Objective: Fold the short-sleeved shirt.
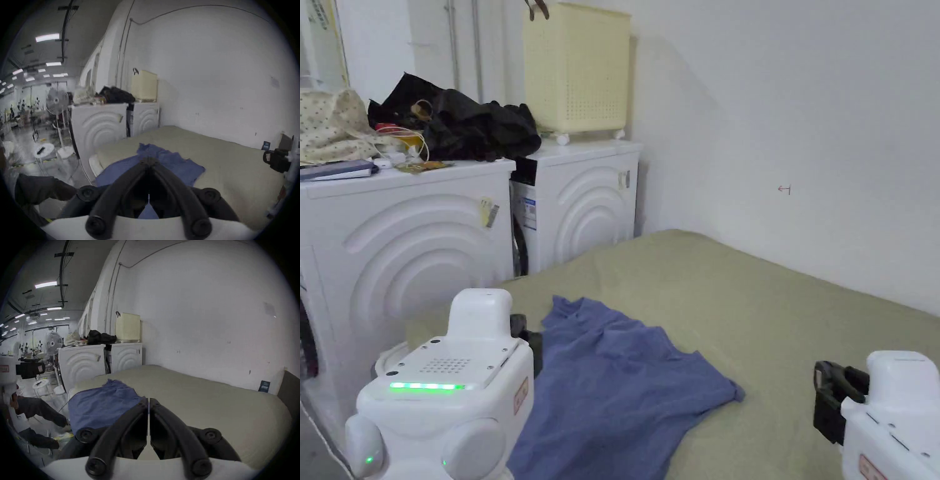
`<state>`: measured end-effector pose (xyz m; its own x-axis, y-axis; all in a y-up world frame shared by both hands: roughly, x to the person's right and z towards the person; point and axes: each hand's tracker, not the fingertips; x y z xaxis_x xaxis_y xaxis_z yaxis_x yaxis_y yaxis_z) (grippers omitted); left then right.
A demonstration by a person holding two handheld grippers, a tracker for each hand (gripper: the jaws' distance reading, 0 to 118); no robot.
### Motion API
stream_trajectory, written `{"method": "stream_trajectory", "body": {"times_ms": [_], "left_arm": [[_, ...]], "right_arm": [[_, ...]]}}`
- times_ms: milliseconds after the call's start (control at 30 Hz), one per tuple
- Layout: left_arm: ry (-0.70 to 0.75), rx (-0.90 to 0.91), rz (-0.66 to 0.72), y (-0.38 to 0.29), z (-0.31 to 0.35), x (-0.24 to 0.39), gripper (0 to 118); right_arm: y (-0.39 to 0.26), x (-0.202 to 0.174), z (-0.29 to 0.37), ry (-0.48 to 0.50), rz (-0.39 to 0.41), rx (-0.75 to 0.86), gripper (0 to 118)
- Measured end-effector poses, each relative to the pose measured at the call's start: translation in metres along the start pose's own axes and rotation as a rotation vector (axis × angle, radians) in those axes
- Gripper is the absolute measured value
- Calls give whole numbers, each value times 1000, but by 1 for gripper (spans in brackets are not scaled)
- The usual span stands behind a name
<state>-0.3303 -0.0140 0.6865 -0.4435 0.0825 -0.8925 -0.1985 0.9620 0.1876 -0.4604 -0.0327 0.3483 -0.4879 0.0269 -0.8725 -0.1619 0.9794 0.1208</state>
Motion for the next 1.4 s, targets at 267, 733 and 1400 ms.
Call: {"method": "stream_trajectory", "body": {"times_ms": [267, 733, 1400], "left_arm": [[-216, -248, -155, 22, -174, 37, 81], [-476, -873, -438, -81, -411, 158, 118], [-553, -647, -127, -29, -359, 178, 9]], "right_arm": [[-8, 81, -12, -112, 27, -66, 2], [-96, 179, 4, -302, -59, -285, 3], [-94, 161, 72, -305, -141, -209, 3]]}}
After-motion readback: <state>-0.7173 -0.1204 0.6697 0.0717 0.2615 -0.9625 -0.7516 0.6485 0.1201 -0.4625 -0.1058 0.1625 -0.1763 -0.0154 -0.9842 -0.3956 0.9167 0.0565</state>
